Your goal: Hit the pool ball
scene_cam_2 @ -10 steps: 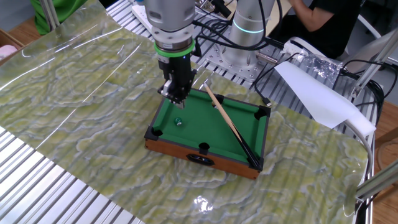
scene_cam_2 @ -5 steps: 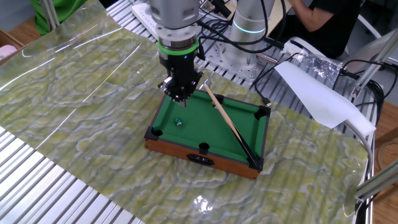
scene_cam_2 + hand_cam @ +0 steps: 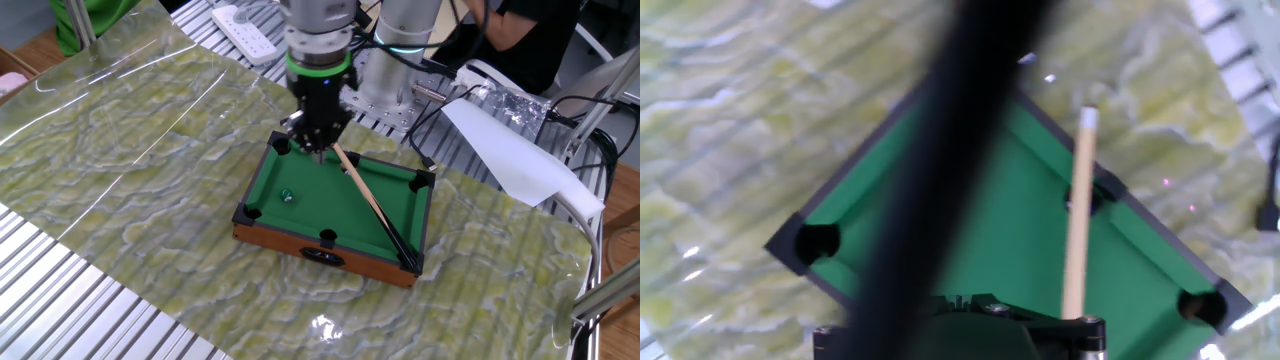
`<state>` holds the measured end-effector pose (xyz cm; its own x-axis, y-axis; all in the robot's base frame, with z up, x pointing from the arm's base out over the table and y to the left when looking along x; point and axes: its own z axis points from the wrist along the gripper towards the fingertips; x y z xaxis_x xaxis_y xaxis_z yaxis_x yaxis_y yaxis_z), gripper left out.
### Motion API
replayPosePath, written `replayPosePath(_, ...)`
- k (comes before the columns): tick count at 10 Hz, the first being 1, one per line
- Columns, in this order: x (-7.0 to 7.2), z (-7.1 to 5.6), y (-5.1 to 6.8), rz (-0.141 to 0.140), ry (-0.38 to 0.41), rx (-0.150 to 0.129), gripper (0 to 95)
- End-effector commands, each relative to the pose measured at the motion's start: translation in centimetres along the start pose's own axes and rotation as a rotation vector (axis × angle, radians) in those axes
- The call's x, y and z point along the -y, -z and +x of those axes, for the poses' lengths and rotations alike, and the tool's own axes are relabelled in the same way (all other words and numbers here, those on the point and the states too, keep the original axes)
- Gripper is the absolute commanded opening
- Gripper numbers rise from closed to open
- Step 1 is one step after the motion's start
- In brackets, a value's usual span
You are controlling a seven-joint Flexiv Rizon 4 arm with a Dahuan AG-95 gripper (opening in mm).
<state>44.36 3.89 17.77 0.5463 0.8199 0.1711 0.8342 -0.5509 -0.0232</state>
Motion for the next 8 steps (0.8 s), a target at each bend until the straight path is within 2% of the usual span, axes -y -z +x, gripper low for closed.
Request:
replayPosePath(1,1.5,-0.4,0.2,-0.005,-0.051,-0.004,0.0)
replayPosePath(6,4.7,0.2,0.5,-0.007,-0.058,-0.01,0.0)
replayPosePath(8,5.9,0.5,0.2,-0.007,-0.077,-0.011,0.0)
